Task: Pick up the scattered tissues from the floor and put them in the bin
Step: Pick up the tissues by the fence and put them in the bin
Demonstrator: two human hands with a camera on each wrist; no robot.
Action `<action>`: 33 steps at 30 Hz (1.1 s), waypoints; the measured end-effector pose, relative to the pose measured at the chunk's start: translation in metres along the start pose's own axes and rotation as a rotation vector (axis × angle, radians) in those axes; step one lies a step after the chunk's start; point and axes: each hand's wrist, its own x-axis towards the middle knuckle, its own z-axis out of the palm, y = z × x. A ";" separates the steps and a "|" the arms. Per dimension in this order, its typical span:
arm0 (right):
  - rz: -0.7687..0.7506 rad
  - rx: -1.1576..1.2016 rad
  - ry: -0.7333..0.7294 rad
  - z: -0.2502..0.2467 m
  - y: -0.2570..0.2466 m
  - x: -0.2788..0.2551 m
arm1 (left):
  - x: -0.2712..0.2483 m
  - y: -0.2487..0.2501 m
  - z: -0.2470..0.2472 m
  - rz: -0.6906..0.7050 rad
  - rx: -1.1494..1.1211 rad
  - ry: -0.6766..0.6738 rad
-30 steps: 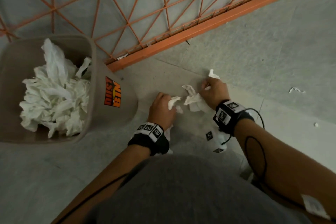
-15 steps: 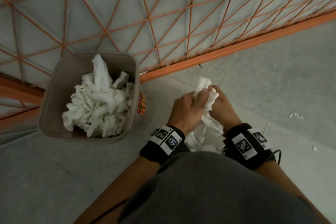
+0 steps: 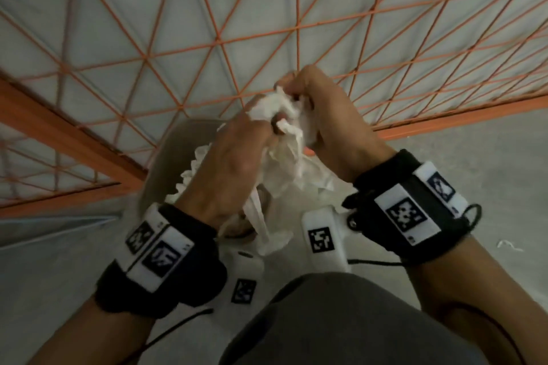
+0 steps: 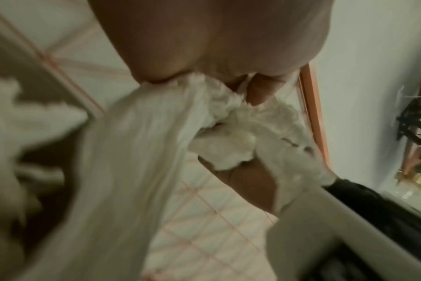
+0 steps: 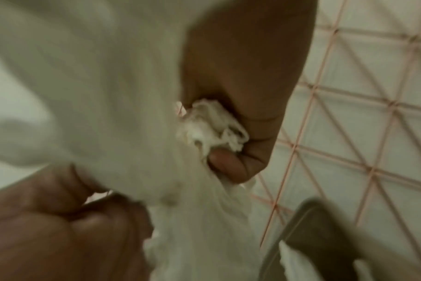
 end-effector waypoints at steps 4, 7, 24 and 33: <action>-0.106 0.031 -0.025 0.038 -0.004 0.021 | 0.005 -0.007 -0.044 -0.129 -0.340 0.016; -0.155 -0.035 -0.034 0.055 0.004 0.034 | 0.006 -0.019 -0.057 -0.111 -0.208 0.144; 0.151 -1.634 -0.558 0.067 0.074 0.040 | -0.007 -0.118 -0.047 -0.377 1.151 -0.453; -0.021 -1.737 -0.570 0.067 0.068 0.034 | -0.002 -0.082 -0.074 -0.390 0.792 -0.658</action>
